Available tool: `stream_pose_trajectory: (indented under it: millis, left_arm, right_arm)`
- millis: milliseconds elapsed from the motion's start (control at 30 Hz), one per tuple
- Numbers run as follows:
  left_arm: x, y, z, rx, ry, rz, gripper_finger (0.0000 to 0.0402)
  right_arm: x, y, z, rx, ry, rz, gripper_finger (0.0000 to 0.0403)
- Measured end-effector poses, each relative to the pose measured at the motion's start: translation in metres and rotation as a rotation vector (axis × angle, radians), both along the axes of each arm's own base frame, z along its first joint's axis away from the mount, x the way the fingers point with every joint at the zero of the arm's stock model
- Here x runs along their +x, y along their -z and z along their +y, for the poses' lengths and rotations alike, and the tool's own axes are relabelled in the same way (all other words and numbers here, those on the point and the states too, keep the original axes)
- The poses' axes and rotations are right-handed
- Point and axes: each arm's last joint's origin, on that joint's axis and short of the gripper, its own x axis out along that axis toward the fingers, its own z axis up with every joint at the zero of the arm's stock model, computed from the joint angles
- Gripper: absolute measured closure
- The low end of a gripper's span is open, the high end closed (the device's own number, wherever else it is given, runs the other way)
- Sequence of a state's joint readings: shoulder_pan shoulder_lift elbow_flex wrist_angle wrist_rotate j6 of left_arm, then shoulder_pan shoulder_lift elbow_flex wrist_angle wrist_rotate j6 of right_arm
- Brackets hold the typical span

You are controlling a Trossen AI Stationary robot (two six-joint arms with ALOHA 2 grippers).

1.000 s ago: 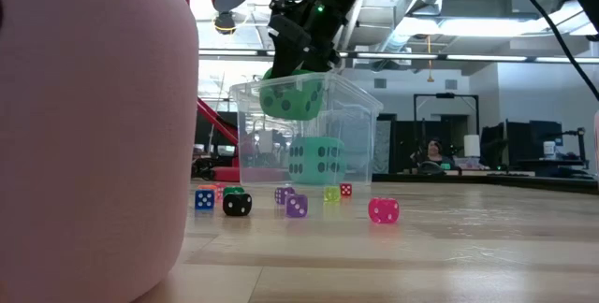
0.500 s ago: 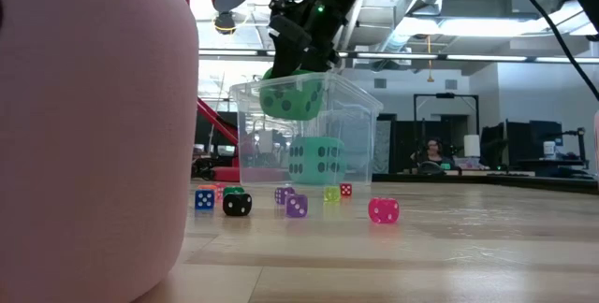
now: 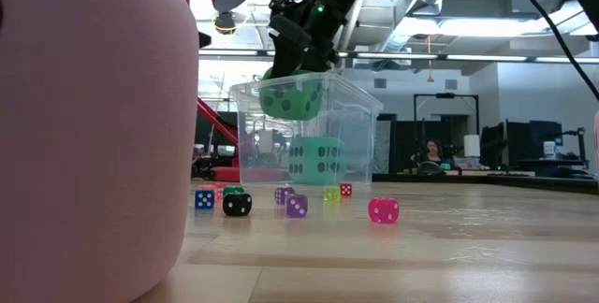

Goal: Pick & Place Dice
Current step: Put the green dice into the transparent bin

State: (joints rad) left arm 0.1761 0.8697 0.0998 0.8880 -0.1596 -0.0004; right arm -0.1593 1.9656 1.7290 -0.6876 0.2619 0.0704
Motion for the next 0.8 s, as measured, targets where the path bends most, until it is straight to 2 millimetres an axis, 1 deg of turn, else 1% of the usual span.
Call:
stream_pose_trajectory:
  millis: [133, 200, 300, 500, 567, 700, 800]
  left_arm:
    - [0.008, 0.006, 0.002, -0.003, 0.000, -0.001, 0.0401]
    - [0.015, 0.006, 0.003, -0.006, -0.004, 0.014, 0.0401]
    - [0.027, -0.001, 0.008, -0.009, -0.018, 0.029, 0.0401]
    - [0.053, -0.012, 0.025, -0.031, -0.045, 0.130, 0.0401]
    - [0.060, -0.016, 0.030, -0.036, -0.016, 0.152, 0.0401]
    - [0.073, -0.027, 0.036, -0.029, 0.024, 0.134, 0.0401]
    - [0.080, -0.027, 0.039, -0.030, 0.021, 0.144, 0.0401]
  right_arm:
    - [0.000, 0.000, 0.000, -0.001, -0.002, 0.001, 0.0003]
    - [0.000, 0.000, 0.000, -0.007, -0.011, 0.005, 0.0003]
    - [0.000, 0.000, 0.001, -0.038, -0.062, 0.030, 0.0003]
    - [-0.001, 0.001, 0.001, -0.103, -0.160, 0.080, 0.0003]
    - [-0.001, 0.001, 0.001, -0.108, -0.167, 0.083, 0.0003]
    - [-0.001, 0.001, 0.001, -0.108, -0.167, 0.085, 0.0003]
    - [-0.001, 0.001, 0.000, -0.107, -0.166, 0.088, 0.0003]
